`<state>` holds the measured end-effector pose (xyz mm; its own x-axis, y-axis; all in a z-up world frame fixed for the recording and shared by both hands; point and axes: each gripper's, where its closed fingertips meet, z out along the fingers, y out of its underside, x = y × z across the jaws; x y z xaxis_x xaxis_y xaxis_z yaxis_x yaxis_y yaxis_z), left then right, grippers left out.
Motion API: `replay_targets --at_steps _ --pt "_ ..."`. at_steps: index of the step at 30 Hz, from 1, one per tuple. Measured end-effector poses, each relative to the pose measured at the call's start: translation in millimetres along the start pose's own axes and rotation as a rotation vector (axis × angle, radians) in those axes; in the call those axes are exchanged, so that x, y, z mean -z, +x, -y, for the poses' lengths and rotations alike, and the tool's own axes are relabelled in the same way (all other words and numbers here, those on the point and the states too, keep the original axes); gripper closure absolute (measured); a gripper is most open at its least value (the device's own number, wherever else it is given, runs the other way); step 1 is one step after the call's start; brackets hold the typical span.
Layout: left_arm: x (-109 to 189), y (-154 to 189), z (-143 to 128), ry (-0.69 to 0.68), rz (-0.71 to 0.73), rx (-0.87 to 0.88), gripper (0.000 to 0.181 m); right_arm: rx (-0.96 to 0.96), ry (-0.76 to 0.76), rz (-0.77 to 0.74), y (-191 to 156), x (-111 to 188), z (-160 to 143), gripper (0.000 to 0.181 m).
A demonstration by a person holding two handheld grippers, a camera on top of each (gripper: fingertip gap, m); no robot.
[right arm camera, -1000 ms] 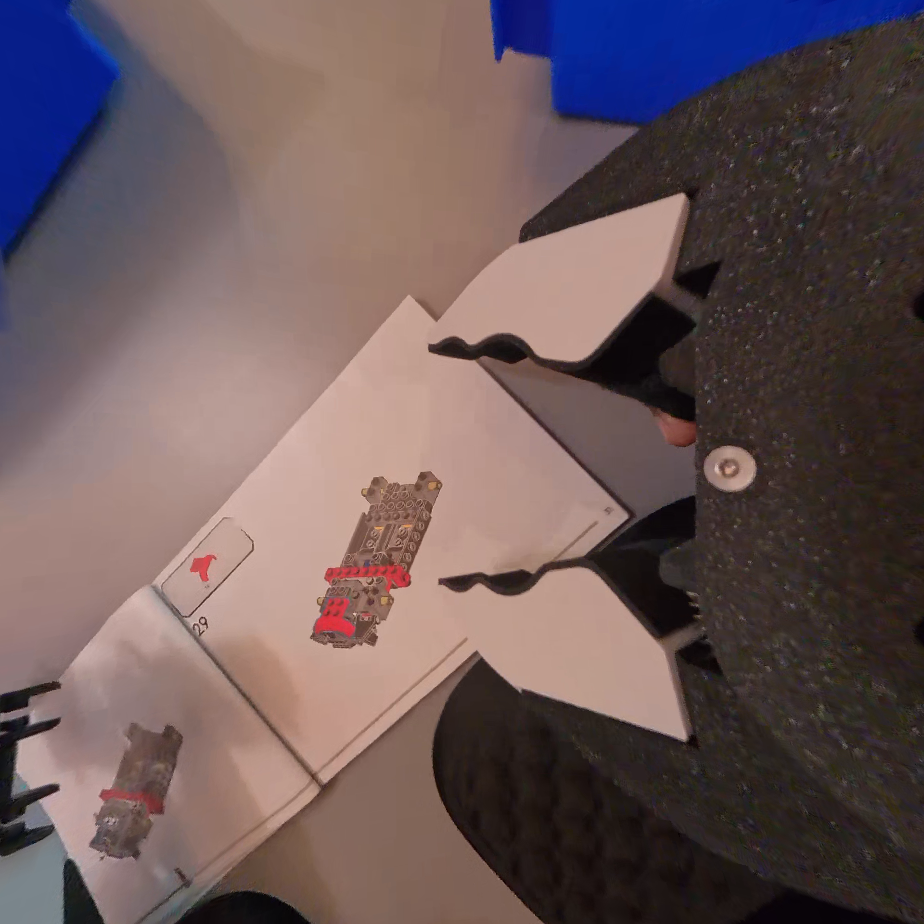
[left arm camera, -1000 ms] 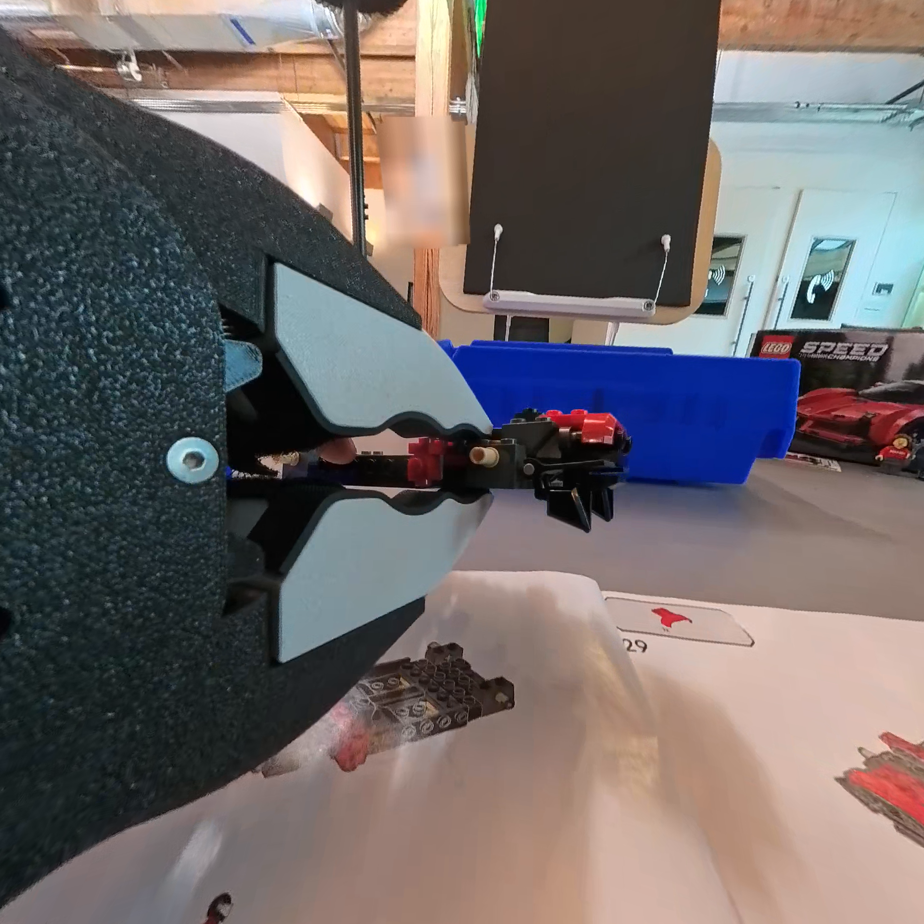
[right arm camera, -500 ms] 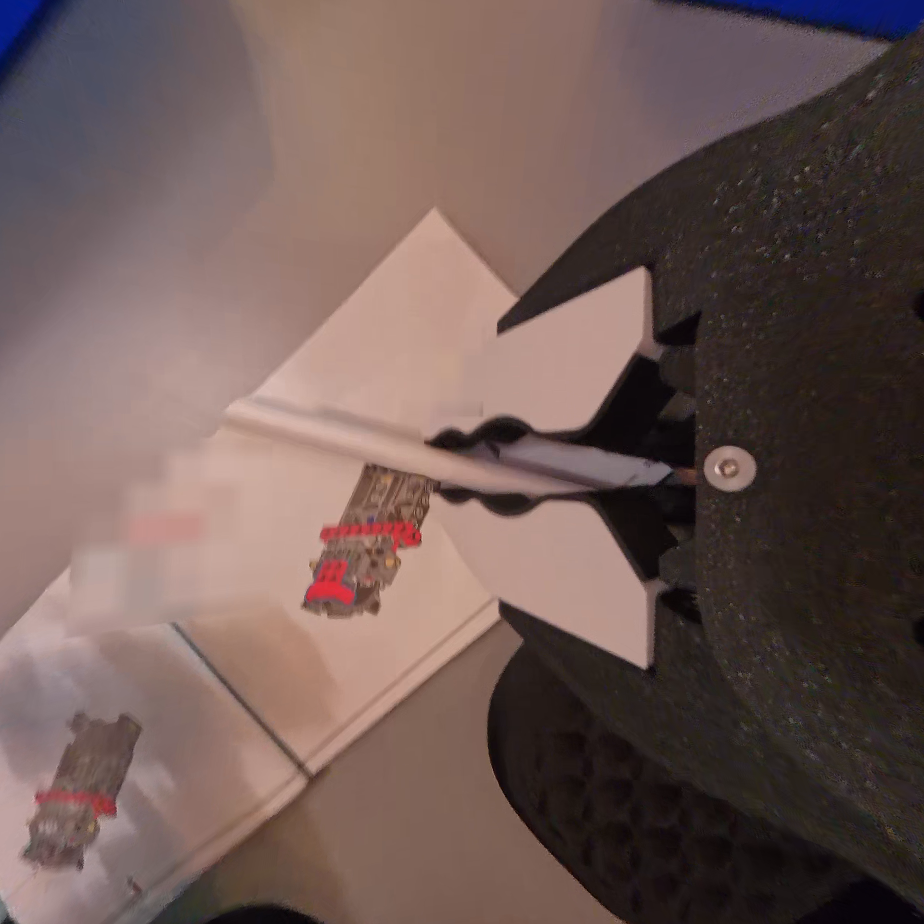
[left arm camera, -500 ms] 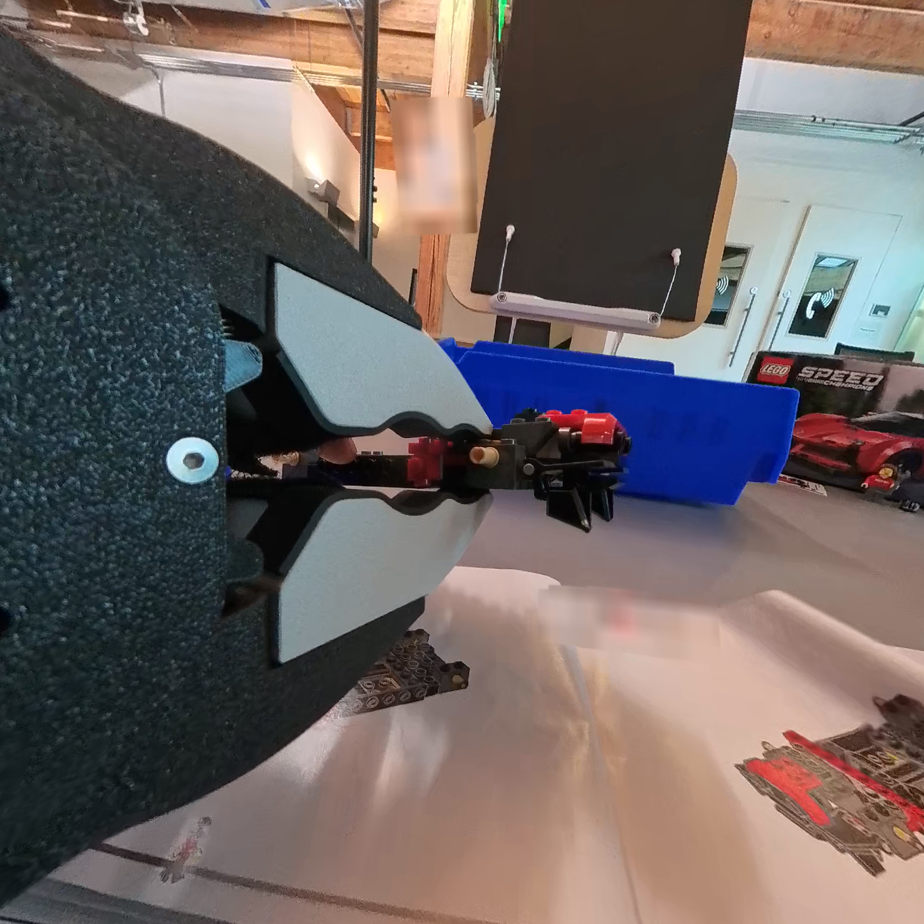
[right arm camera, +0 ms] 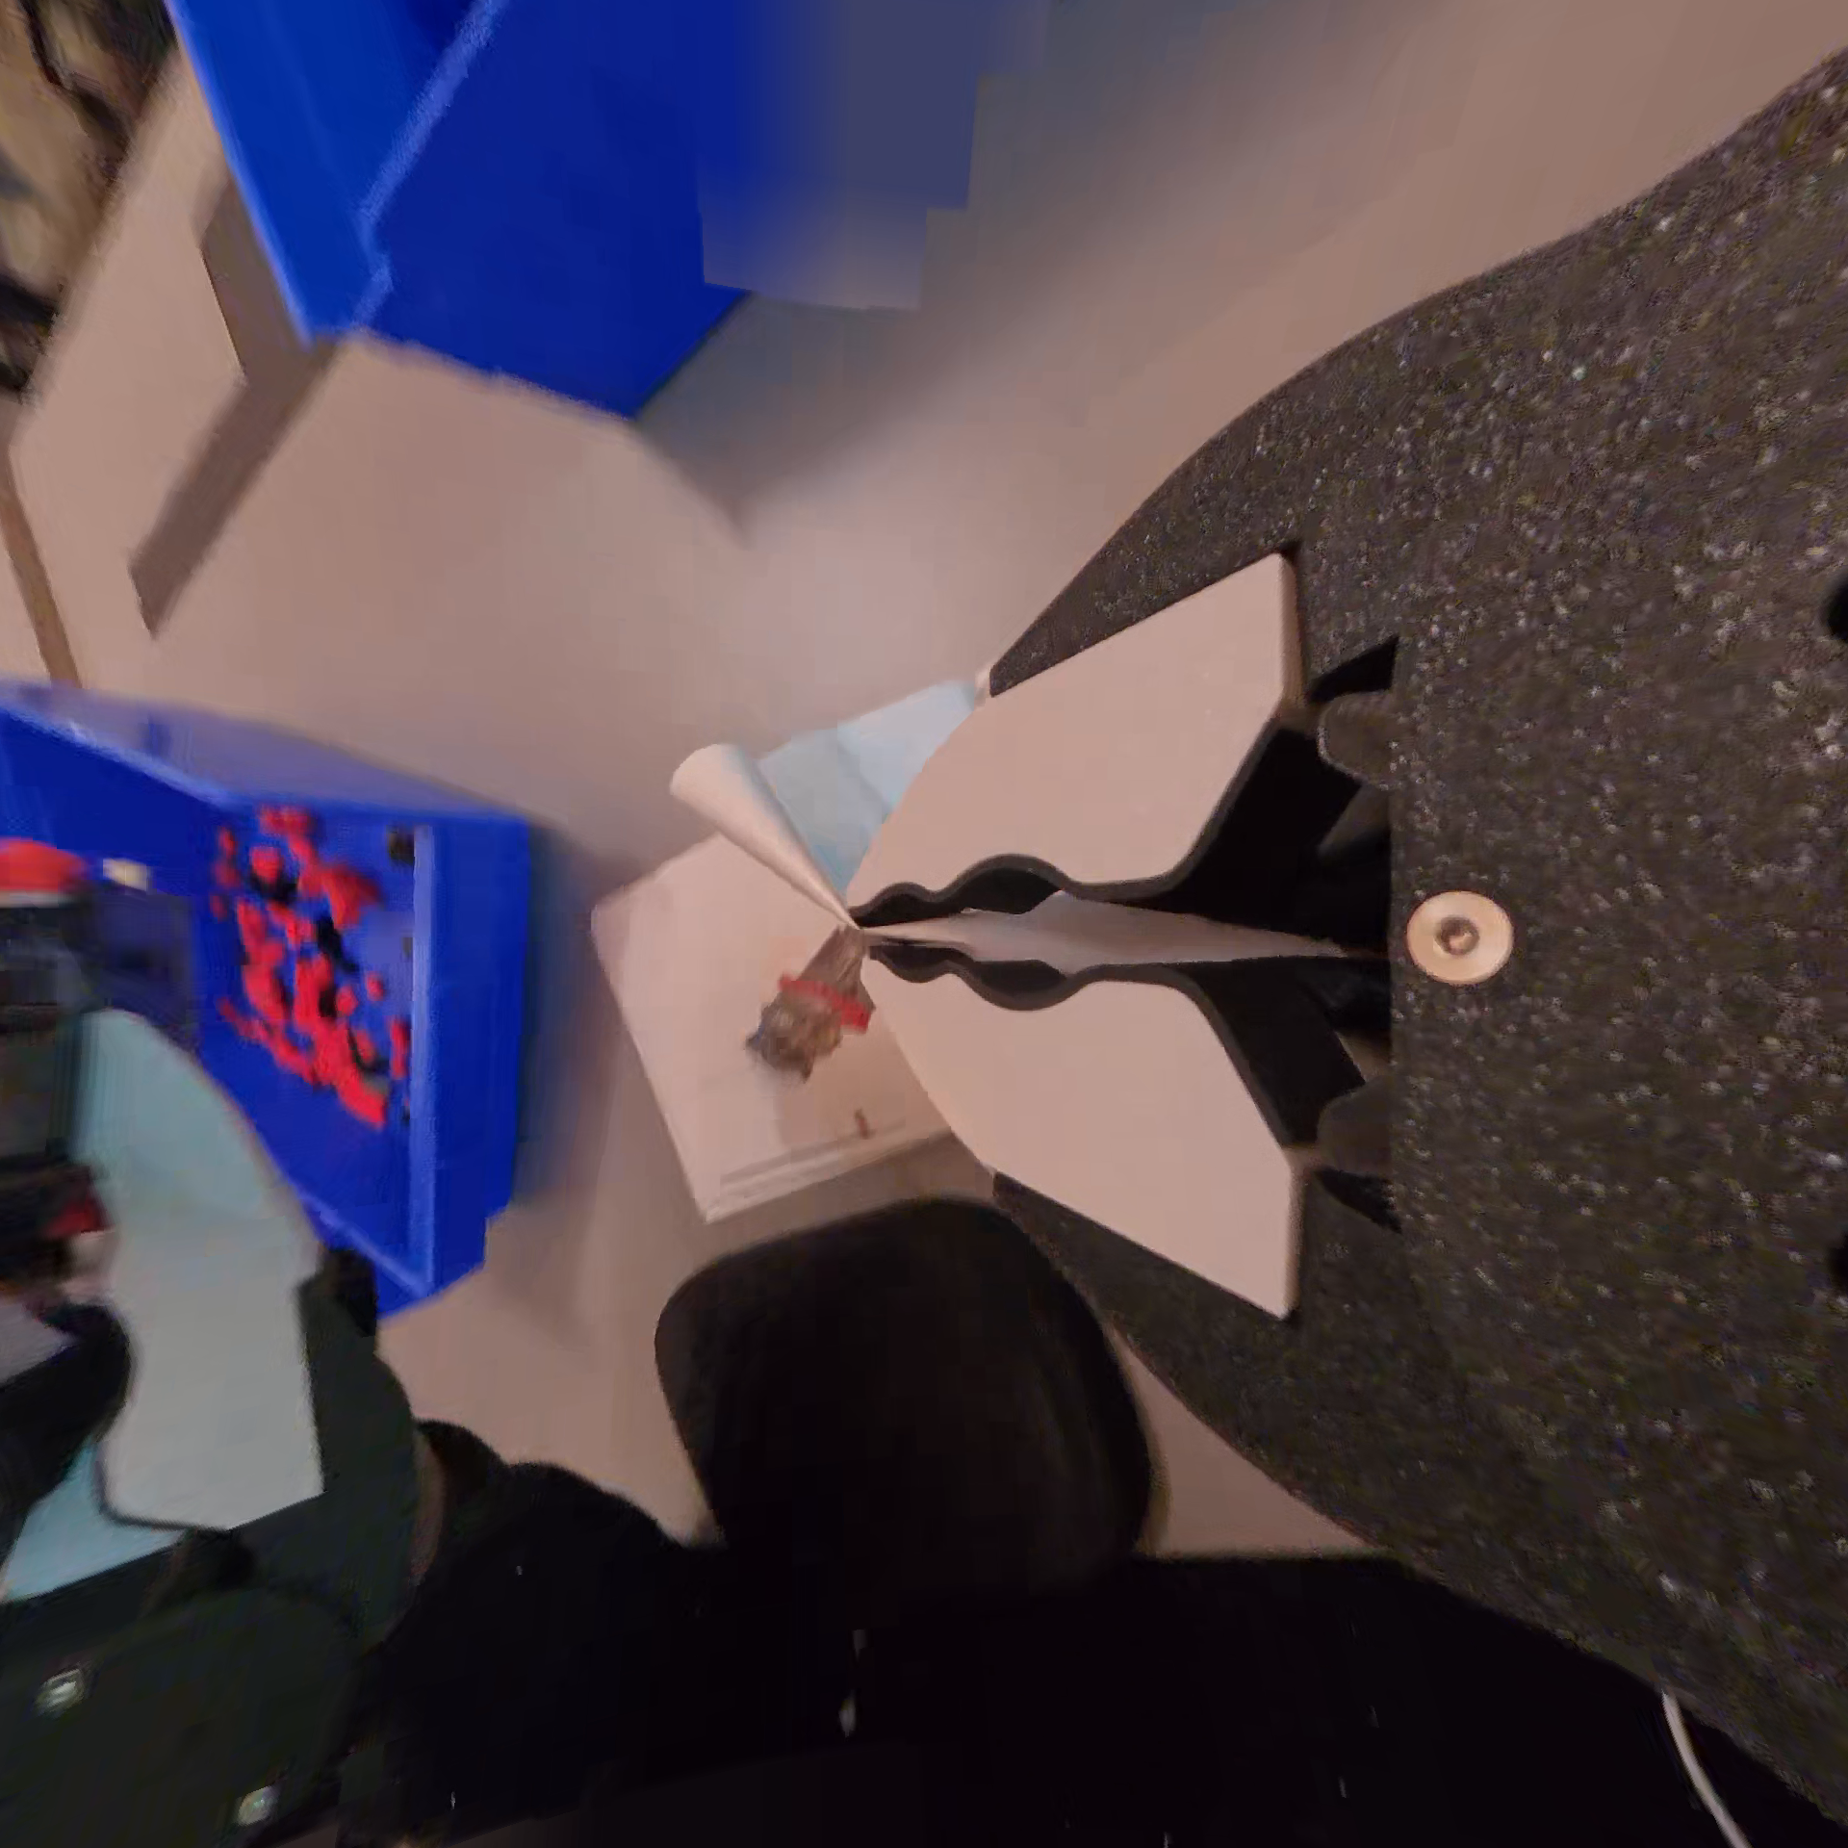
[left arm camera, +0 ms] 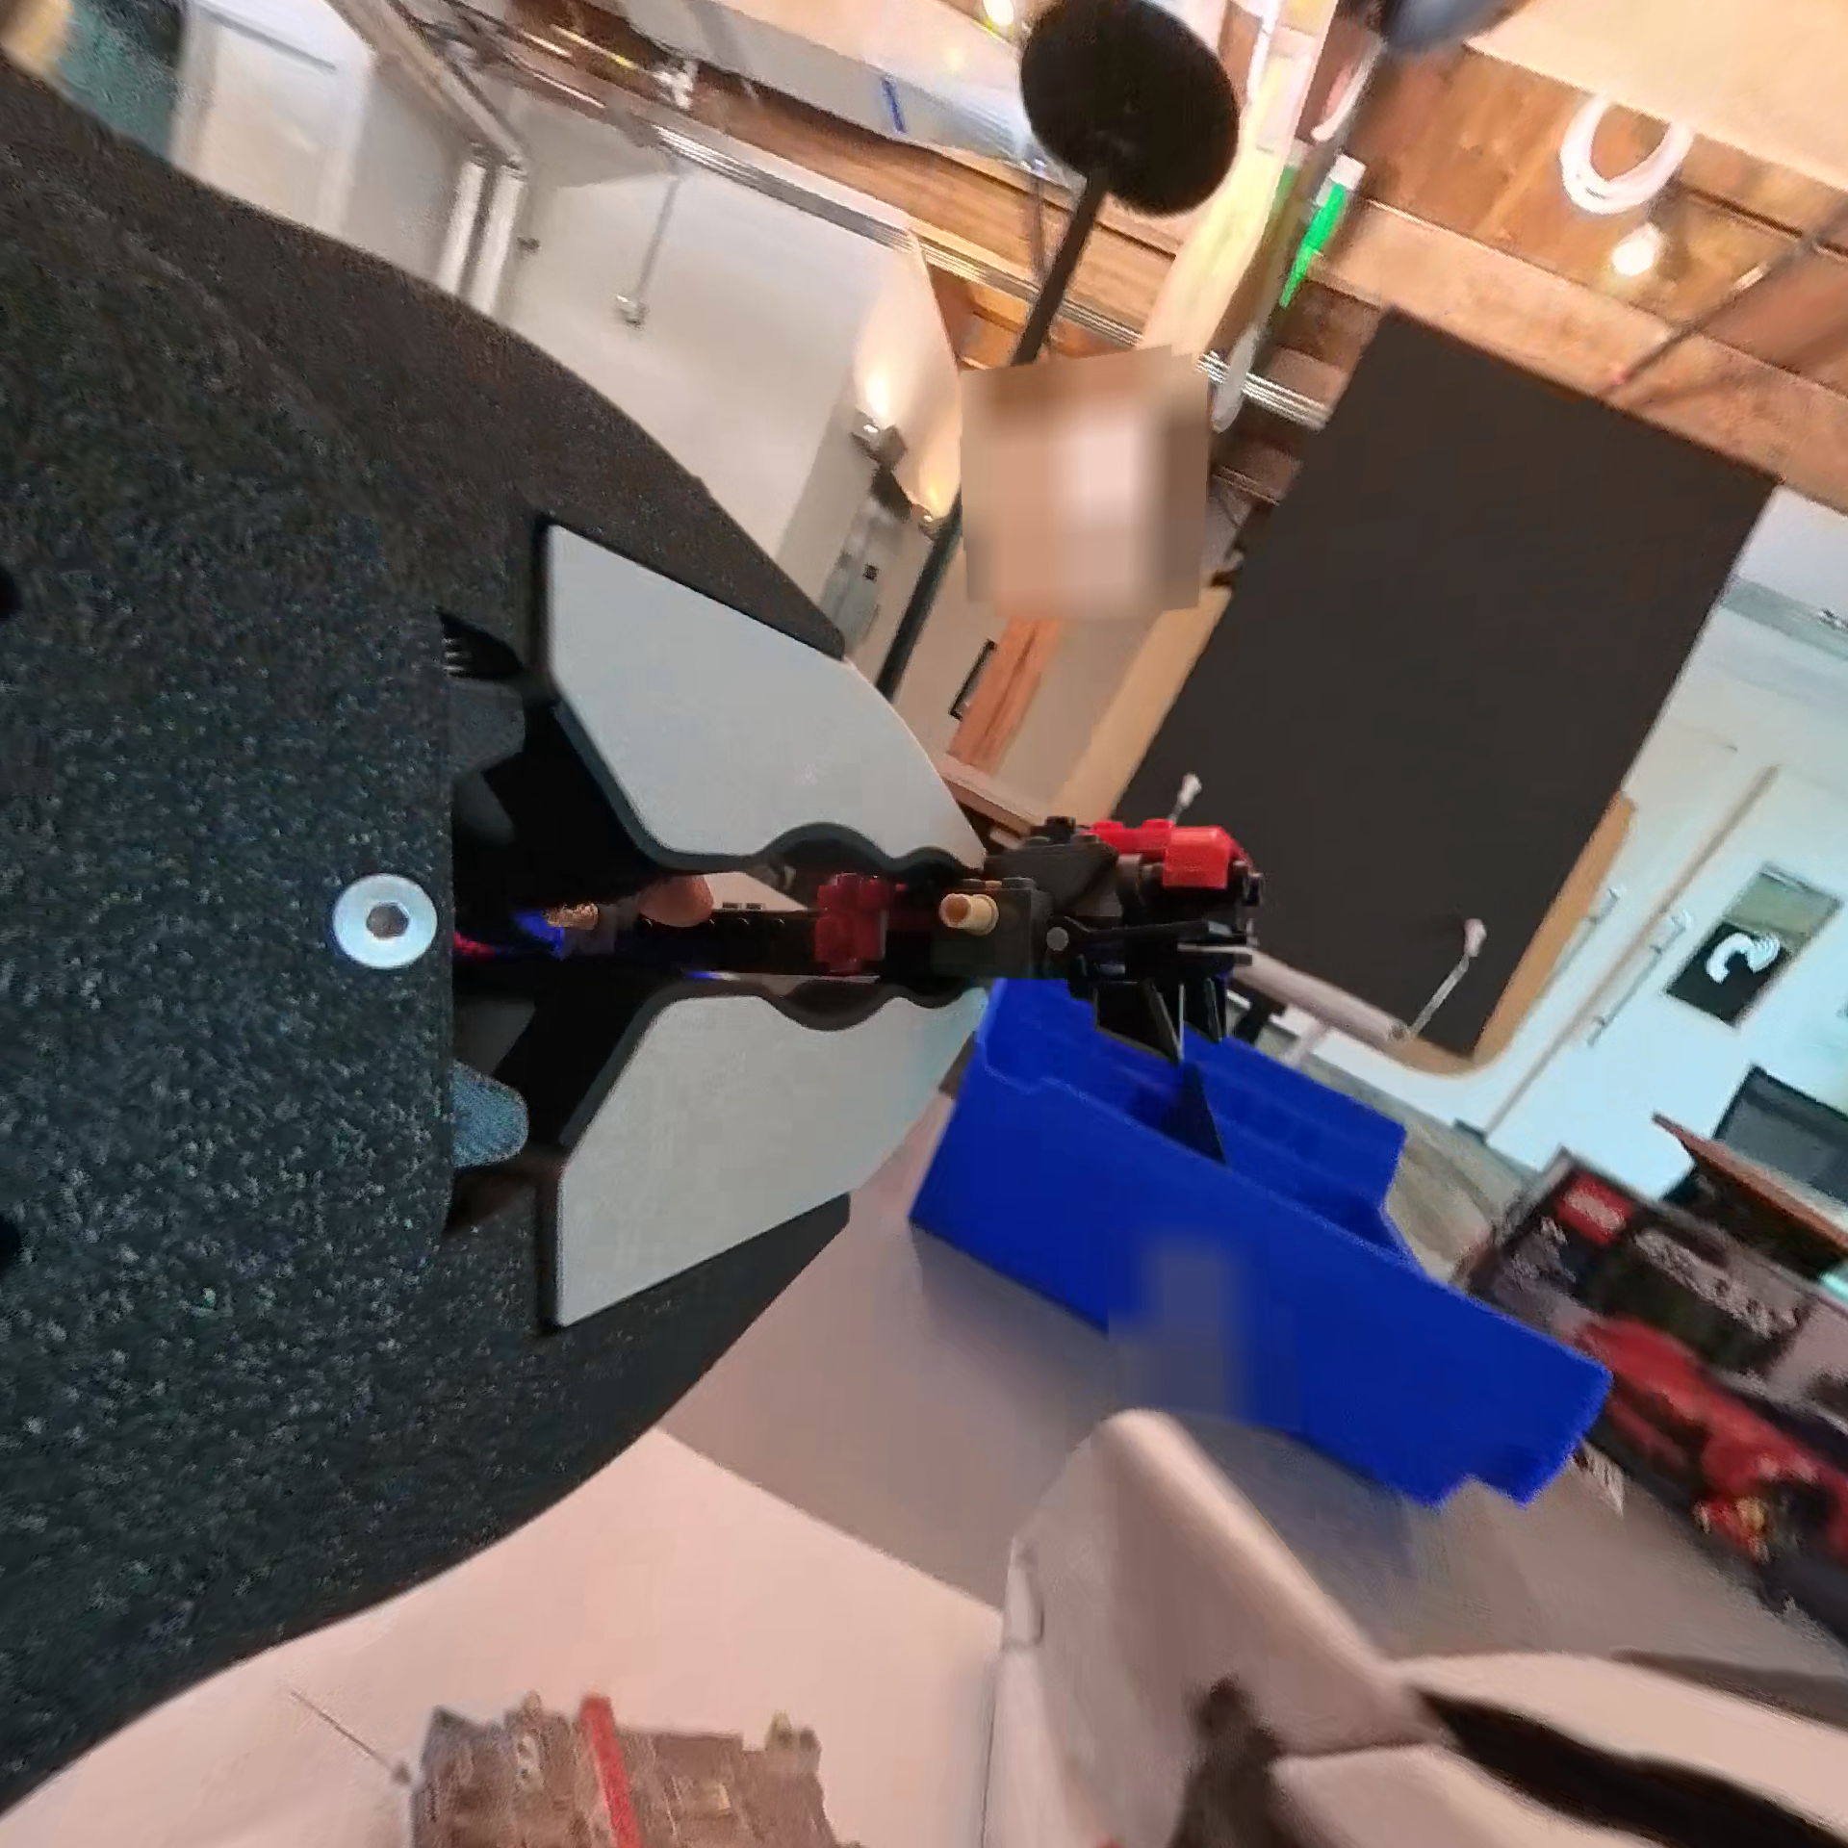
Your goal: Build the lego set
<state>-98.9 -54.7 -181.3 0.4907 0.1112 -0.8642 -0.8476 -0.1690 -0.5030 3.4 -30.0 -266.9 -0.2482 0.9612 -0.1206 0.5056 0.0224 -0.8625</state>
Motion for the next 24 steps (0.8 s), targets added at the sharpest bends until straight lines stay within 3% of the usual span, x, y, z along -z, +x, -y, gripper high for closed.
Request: replay_targets --at_steps 5,6,8,9,12,15,17,19,21,24 --pt "26.8 -37.6 -13.8 -0.080 0.087 -0.011 0.166 0.049 -0.144 0.245 -31.3 -71.5 27.0 0.175" --pt "30.7 -41.5 -17.0 -0.095 0.103 -0.011 0.166 0.066 -0.127 0.310 -40.7 -89.4 32.6 0.170" --pt "37.1 -46.9 -23.3 -0.120 0.125 -0.002 0.165 0.039 -0.034 0.444 -57.8 -114.4 48.4 0.135" --pt "39.7 -48.6 -26.7 -0.132 0.132 0.003 0.166 0.013 -0.003 0.478 -58.2 -119.5 56.3 0.131" --pt "47.1 -52.3 -36.9 -0.168 0.143 0.001 0.166 -0.017 0.098 0.527 -47.2 -109.4 79.3 0.105" --pt "51.2 -53.2 -44.3 -0.181 0.143 -0.006 0.166 0.024 0.239 0.602 -42.9 -68.5 94.2 0.109" --pt "53.7 -56.7 -49.6 -0.203 0.160 -0.022 0.166 0.092 0.196 0.457 -17.6 -64.0 72.1 0.140" --pt "56.1 -60.5 -51.1 -0.212 0.174 -0.026 0.166 0.160 0.069 0.327 3.5 -80.0 28.7 0.158" --pt "57.4 -62.5 -49.6 -0.208 0.178 -0.016 0.166 0.208 -0.111 0.285 6.7 -103.3 -15.9 0.159" --pt "59.0 -62.8 -48.1 -0.215 0.175 -0.024 0.166 0.317 -0.175 0.217 1.9 -128.4 -33.5 0.150"
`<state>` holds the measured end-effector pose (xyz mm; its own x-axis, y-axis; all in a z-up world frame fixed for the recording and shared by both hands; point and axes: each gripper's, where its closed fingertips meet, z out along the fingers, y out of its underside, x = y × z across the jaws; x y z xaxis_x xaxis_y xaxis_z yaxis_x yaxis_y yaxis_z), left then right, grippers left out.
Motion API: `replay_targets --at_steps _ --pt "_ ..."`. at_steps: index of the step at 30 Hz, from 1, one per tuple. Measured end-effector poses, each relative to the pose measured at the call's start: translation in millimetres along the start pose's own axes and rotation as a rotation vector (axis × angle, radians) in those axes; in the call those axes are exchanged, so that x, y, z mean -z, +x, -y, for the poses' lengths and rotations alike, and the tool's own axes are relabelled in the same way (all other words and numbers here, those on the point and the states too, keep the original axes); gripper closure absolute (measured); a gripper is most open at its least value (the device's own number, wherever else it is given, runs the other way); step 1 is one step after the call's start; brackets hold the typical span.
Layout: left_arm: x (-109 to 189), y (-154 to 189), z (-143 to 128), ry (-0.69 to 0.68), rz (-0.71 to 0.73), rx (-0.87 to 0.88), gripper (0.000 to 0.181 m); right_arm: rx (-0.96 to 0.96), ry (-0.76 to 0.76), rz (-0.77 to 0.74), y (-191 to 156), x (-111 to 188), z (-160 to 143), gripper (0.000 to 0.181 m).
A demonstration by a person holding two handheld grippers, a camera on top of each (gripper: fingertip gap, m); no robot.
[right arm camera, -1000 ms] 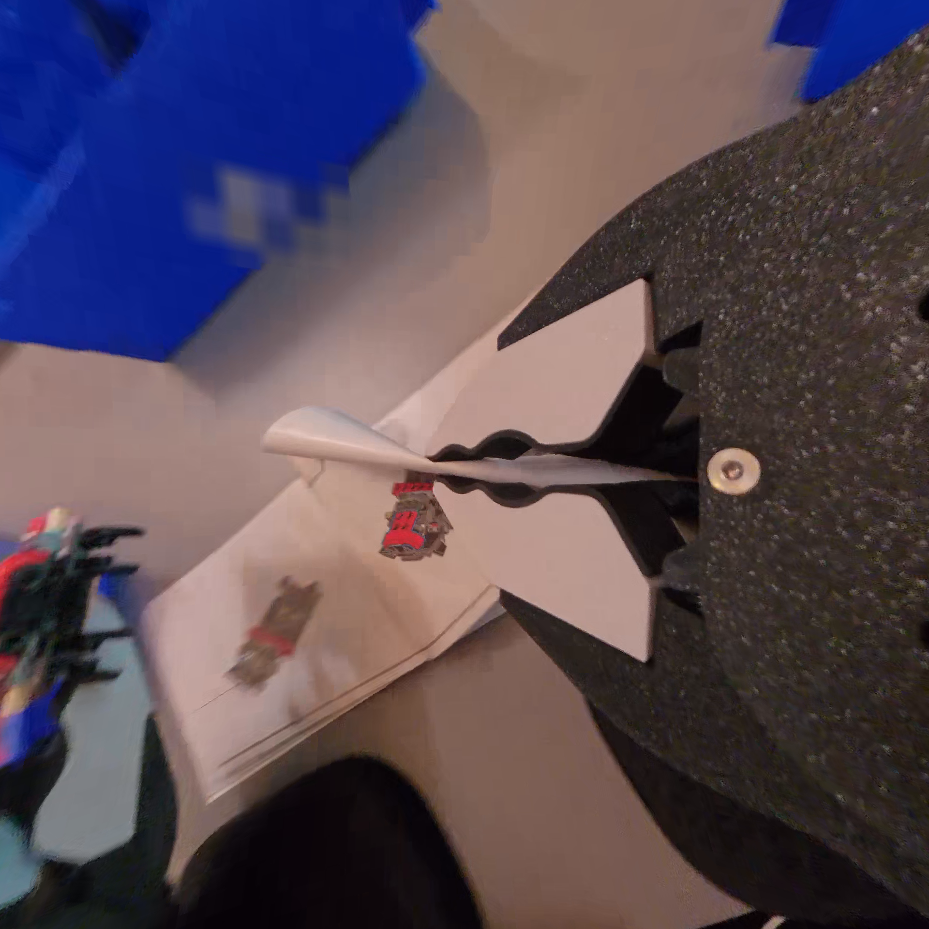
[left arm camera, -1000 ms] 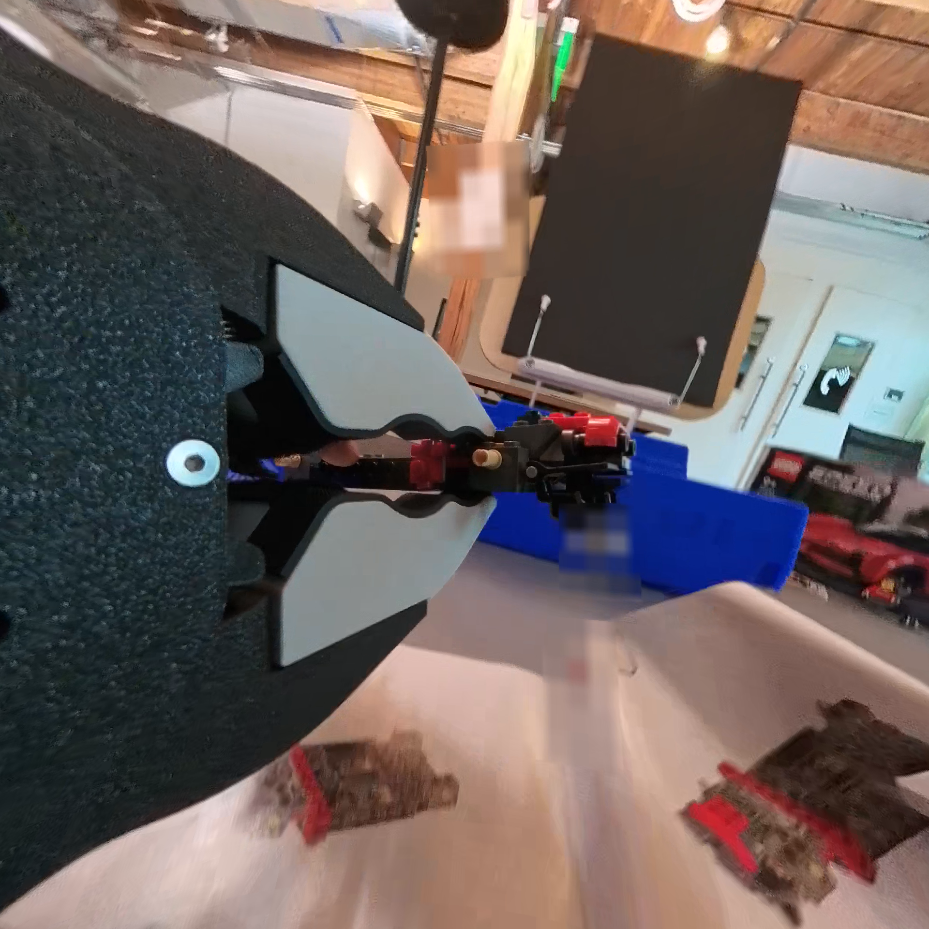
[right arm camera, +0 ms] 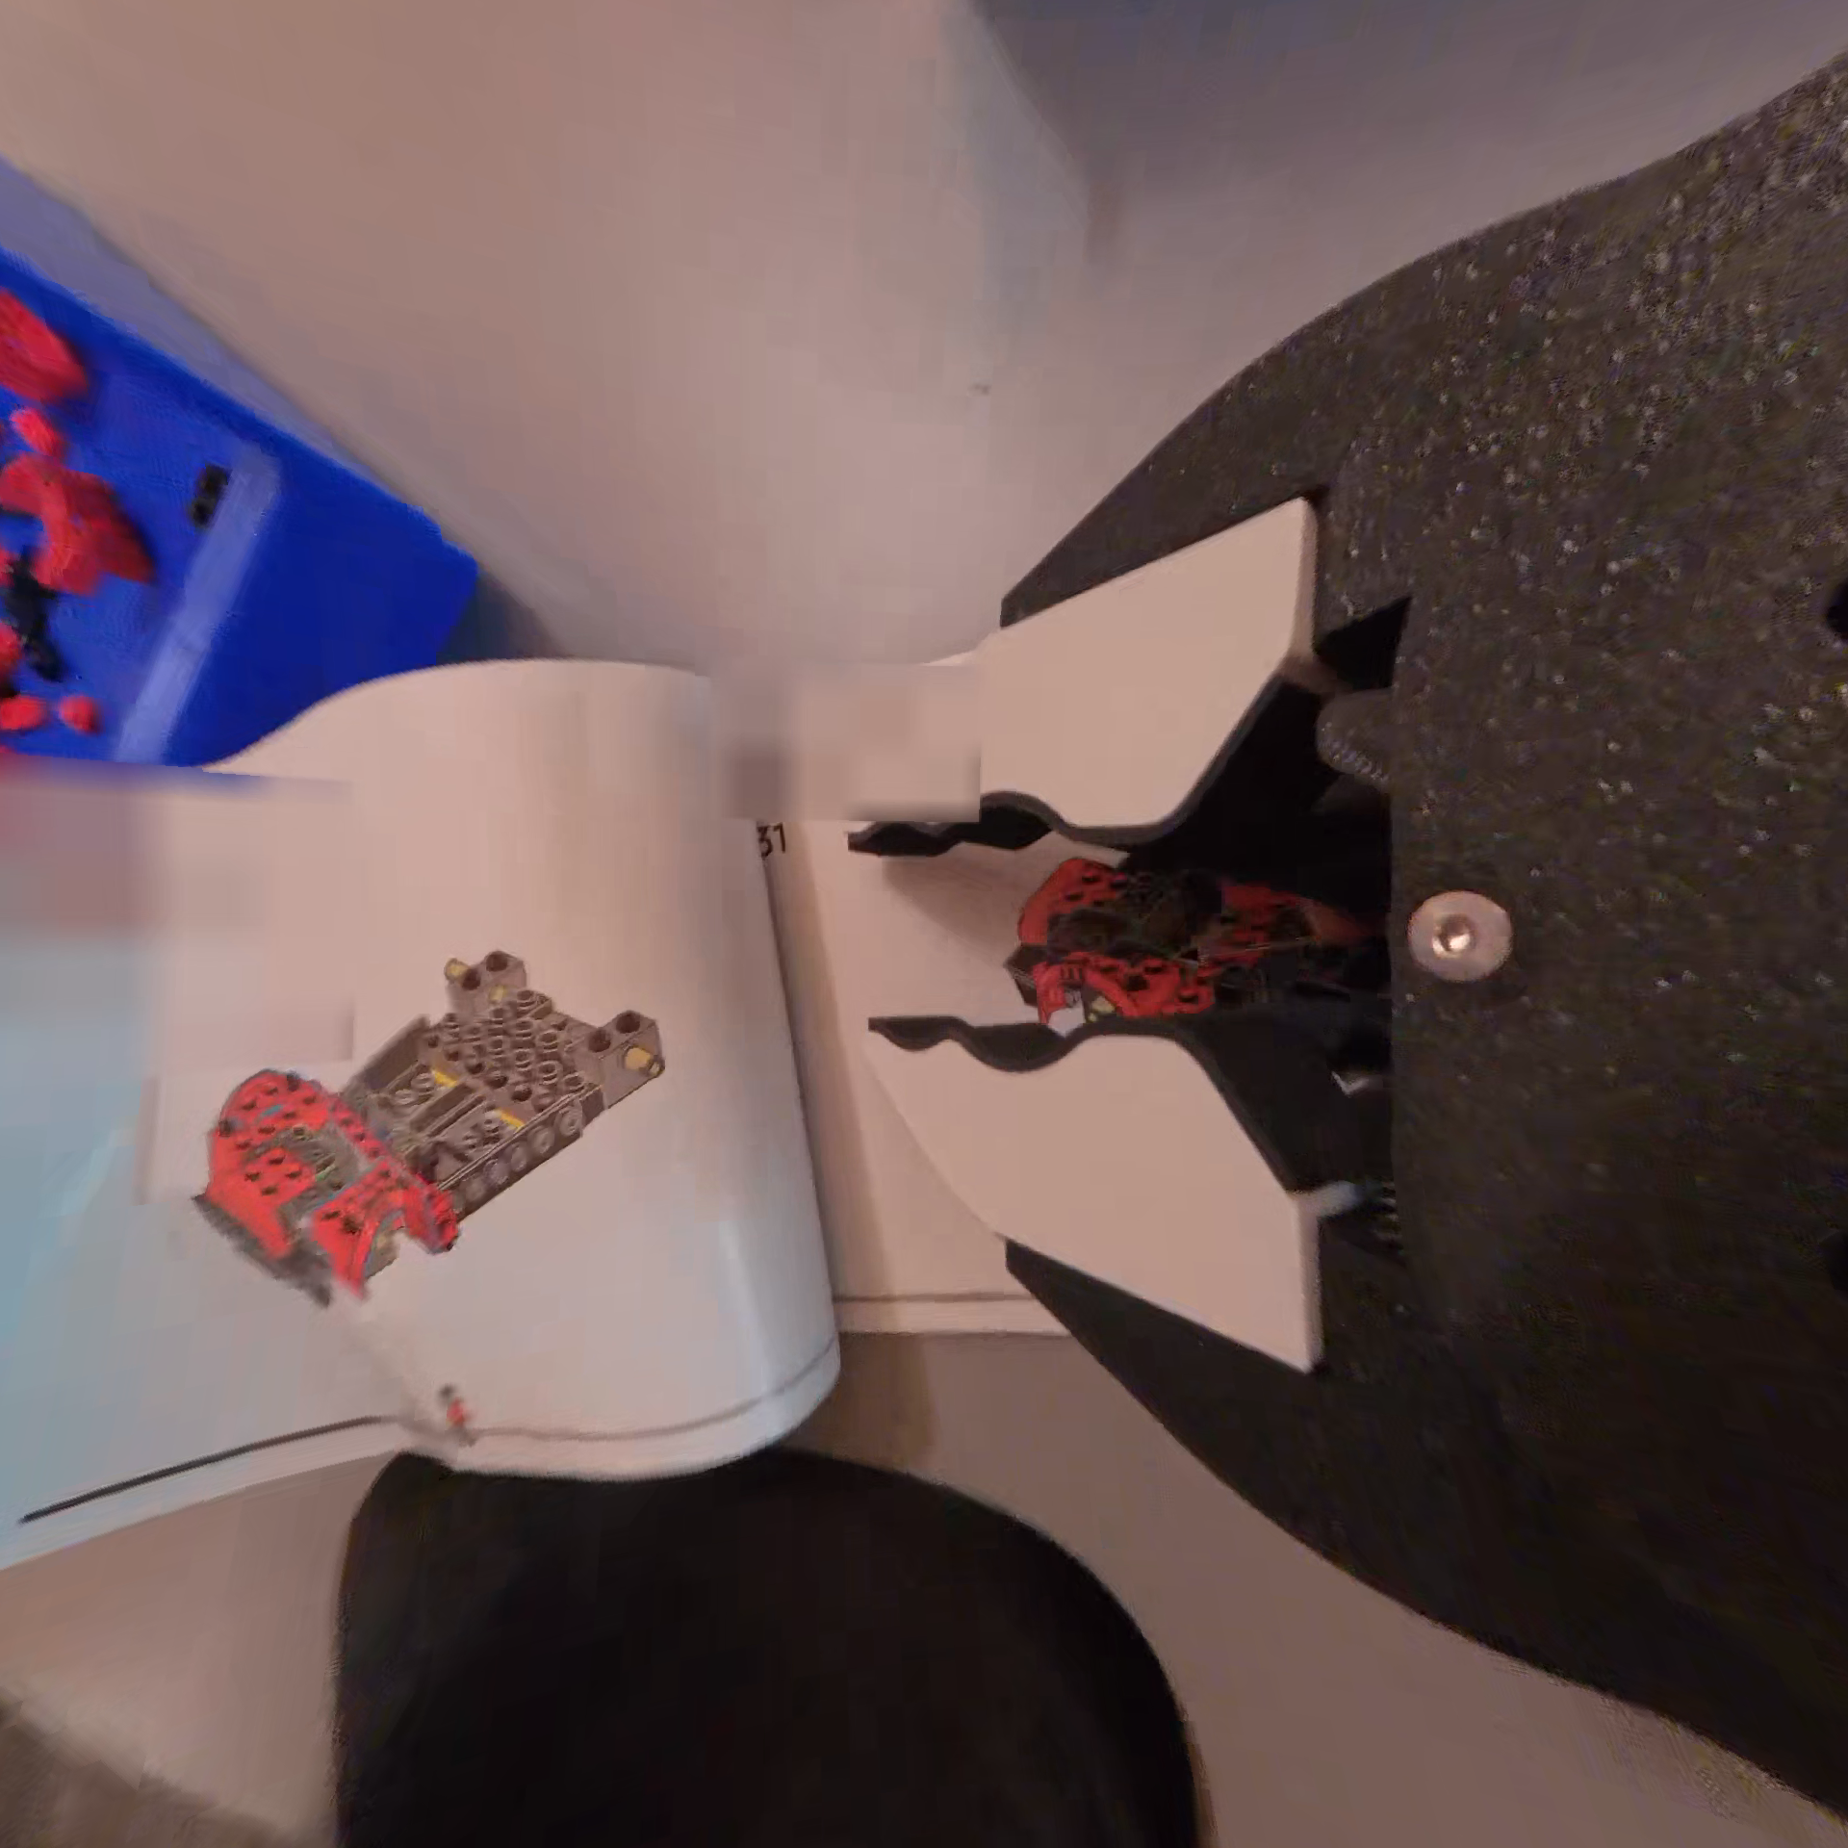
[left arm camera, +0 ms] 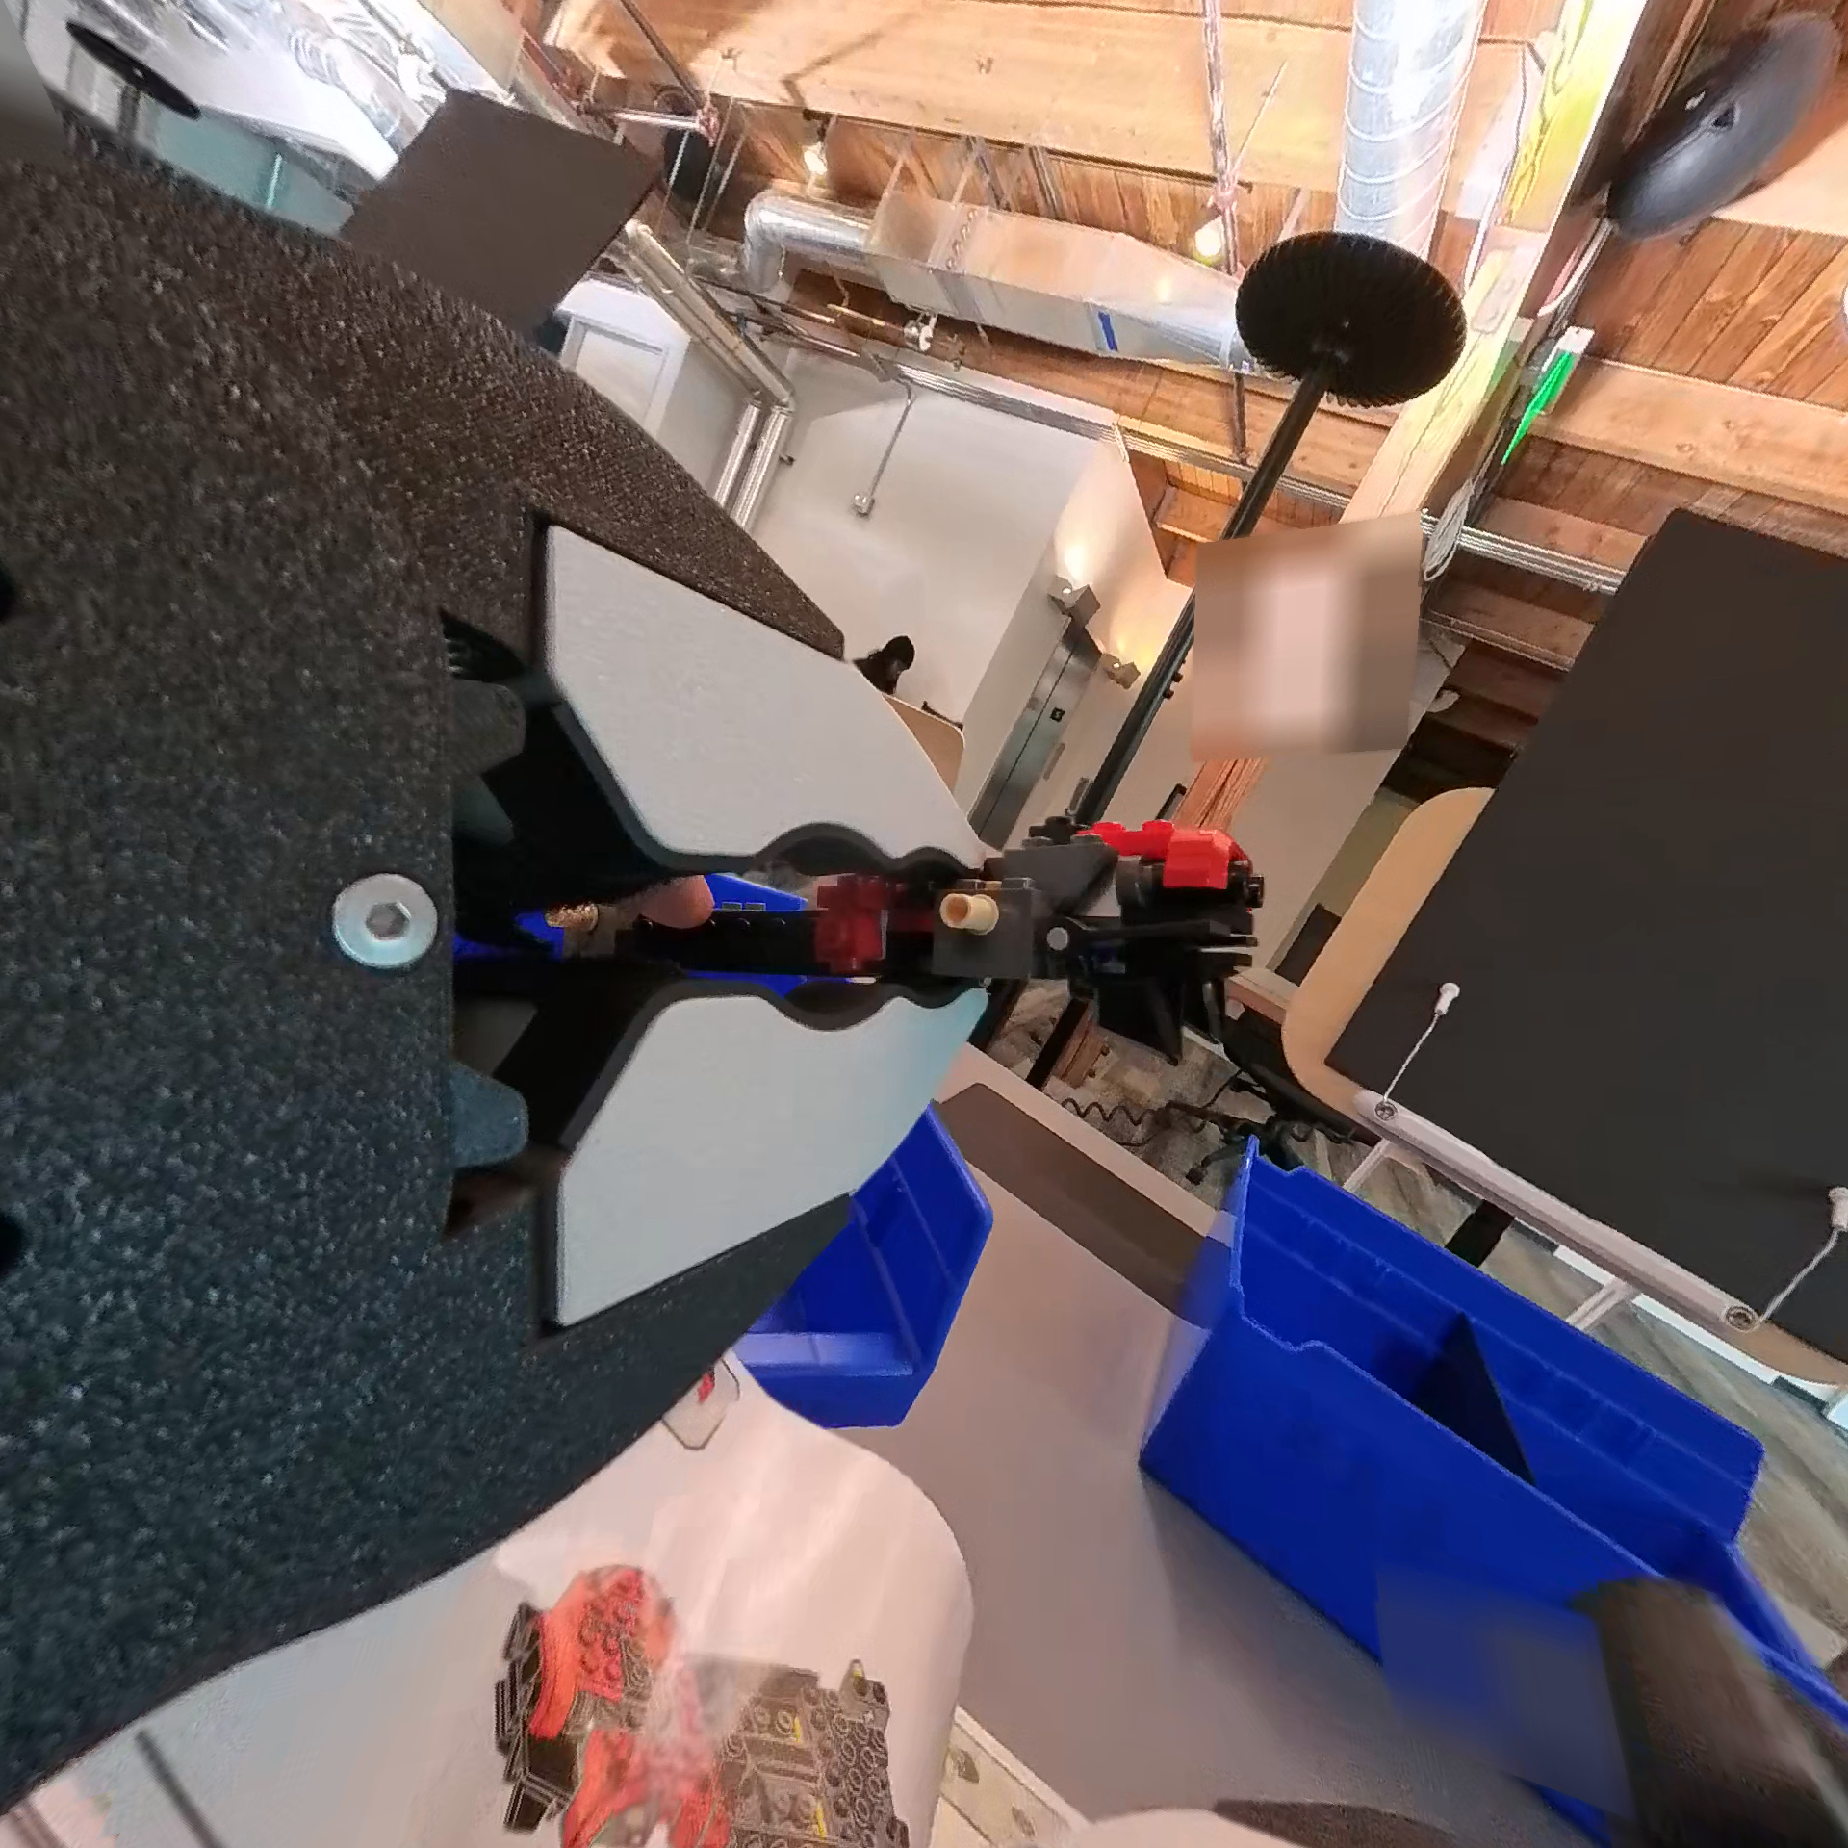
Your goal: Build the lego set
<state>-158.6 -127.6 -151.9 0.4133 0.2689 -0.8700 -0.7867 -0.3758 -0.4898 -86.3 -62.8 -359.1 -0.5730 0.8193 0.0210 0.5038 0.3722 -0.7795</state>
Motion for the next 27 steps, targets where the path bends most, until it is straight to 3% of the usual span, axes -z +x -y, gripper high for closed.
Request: replay_targets --at_steps 5,12,13,15,16,20,27 --pt "4.9 8.0 3.8 0.009 -0.029 0.002 0.166 -0.016 -0.025 -0.042 7.1 21.1 -22.5 0.142" --pt "-10.2 55.3 26.5 0.086 -0.151 -0.001 0.166 -0.214 -0.036 -0.160 32.2 115.3 -102.7 0.137" --pt "-13.2 63.5 31.5 0.099 -0.169 -0.005 0.166 -0.207 -0.045 -0.174 32.5 125.6 -110.3 0.139" --pt "-18.9 76.5 40.3 0.116 -0.193 -0.025 0.166 -0.178 -0.026 -0.239 37.2 143.5 -111.5 0.164" --pt "-21.4 82.1 44.5 0.123 -0.203 -0.035 0.166 -0.164 0.026 -0.196 29.6 146.8 -101.9 0.181" --pt "-24.1 104.9 62.9 0.169 -0.270 -0.029 0.165 -0.238 0.032 0.122 -8.8 127.6 -93.0 0.181" --pt "-13.6 178.6 93.8 0.301 -0.468 -0.230 0.166 -0.326 -0.031 0.182 -3.8 103.5 -91.6 0.181"
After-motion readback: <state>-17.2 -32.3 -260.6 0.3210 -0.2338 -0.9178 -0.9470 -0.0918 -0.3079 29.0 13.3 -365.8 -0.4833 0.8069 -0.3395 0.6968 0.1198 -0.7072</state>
